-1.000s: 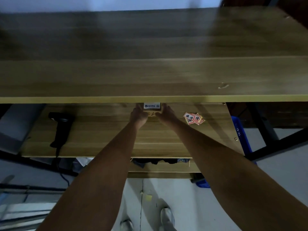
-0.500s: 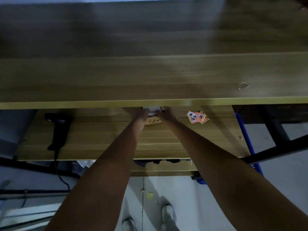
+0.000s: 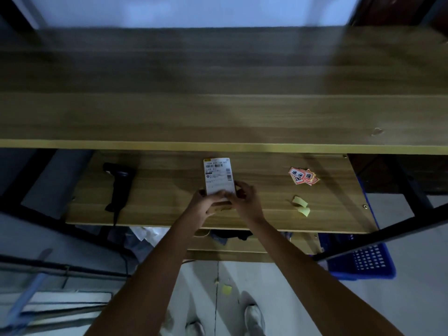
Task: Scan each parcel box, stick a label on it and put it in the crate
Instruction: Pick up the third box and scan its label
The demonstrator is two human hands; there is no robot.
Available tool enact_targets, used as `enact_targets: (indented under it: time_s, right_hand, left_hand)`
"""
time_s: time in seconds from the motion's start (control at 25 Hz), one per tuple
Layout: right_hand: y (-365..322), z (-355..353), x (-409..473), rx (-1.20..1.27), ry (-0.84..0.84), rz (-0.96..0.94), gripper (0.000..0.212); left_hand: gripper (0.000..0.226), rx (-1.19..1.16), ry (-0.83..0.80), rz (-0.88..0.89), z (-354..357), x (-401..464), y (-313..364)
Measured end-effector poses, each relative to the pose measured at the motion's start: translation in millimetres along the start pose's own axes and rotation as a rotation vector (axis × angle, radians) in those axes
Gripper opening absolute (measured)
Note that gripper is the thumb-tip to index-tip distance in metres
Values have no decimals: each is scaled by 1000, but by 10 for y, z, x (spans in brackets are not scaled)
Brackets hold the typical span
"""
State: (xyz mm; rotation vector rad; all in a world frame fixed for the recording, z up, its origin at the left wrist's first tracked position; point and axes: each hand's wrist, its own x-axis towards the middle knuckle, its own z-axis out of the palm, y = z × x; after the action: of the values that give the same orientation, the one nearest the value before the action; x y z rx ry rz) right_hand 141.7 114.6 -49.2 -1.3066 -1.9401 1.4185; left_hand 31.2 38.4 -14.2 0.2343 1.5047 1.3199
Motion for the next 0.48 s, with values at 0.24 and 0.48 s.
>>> enact_targets:
  time_s: [0.24,0.48]
  right_hand:
    - [-224,553,-270,96,-32,-50,29]
    - [-668,1282,-266,120,-89,-15,7]
  left_hand:
    - [42,-61,164,-31,-734,-228,-65]
    - [27,-130,227,93,-1661,-656,-69]
